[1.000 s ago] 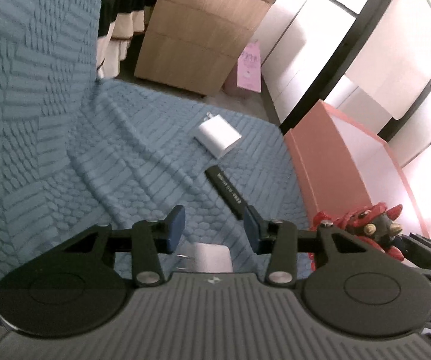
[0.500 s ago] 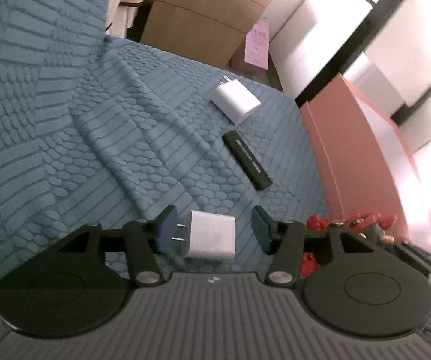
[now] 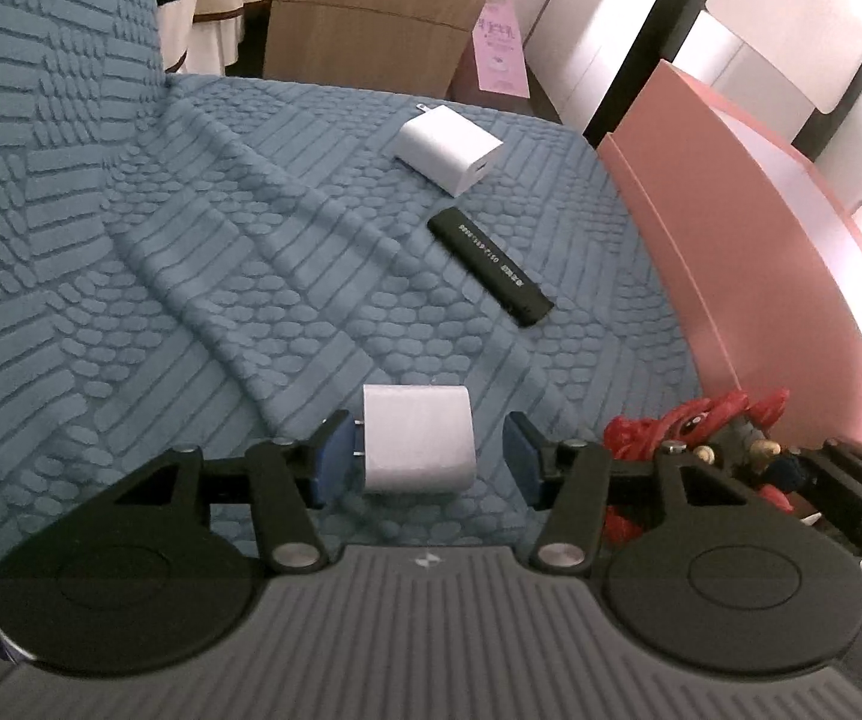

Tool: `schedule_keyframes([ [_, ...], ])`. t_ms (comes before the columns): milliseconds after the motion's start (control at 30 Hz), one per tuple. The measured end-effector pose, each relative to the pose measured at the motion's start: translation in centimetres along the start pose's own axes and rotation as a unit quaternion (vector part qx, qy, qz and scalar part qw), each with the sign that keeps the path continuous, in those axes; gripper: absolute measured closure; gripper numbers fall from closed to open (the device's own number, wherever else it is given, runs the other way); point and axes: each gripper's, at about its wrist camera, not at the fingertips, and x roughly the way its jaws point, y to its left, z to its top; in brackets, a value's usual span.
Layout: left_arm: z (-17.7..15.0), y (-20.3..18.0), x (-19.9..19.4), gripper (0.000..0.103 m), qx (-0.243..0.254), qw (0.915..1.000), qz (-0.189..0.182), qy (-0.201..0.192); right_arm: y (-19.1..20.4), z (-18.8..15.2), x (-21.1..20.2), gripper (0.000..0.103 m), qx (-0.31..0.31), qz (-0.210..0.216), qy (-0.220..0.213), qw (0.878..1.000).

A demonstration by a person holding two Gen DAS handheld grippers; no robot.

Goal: Organize rigid objects
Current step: 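Lift the charger with the left tool while the right tool holds the figurine, then carry the charger and red figurine over the pink box with both tools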

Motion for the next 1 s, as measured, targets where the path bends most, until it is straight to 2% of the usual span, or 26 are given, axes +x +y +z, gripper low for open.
schedule_keyframes([
  [200, -0.4, -1.7, 0.9, 0.042, 0.041, 0.9979, 0.049, -0.010, 0.1, -0.4, 0.3, 0.041, -0.005, -0.005, -0.007, 1.000],
  [267, -0.5, -1.9, 1.2, 0.049, 0.053, 0.9965, 0.064, -0.012, 0.0, -0.3, 0.3, 0.041, -0.003, -0.010, -0.009, 1.000],
  [300, -0.5, -1.8, 1.3, 0.049, 0.054, 0.9961, 0.069, -0.013, -0.1, -0.3, 0.3, 0.041, -0.002, -0.009, -0.010, 1.000],
  [467, -0.2, -1.0, 0.9, 0.050, 0.026, 0.9980, 0.056, -0.011, -0.4, 0.2, -0.2, 0.041, 0.008, -0.004, -0.015, 1.000],
  [633, 0.5, -0.4, -1.0, 0.050, -0.008, 0.9992, 0.030, -0.027, -0.8, 1.2, -1.4, 0.041, 0.018, 0.012, -0.023, 1.000],
  [1000, 3.0, -1.5, -5.5, 0.050, -0.041, 0.9976, -0.013, -0.054, -1.9, 5.3, -5.7, 0.041, 0.020, 0.036, -0.058, 0.997],
])
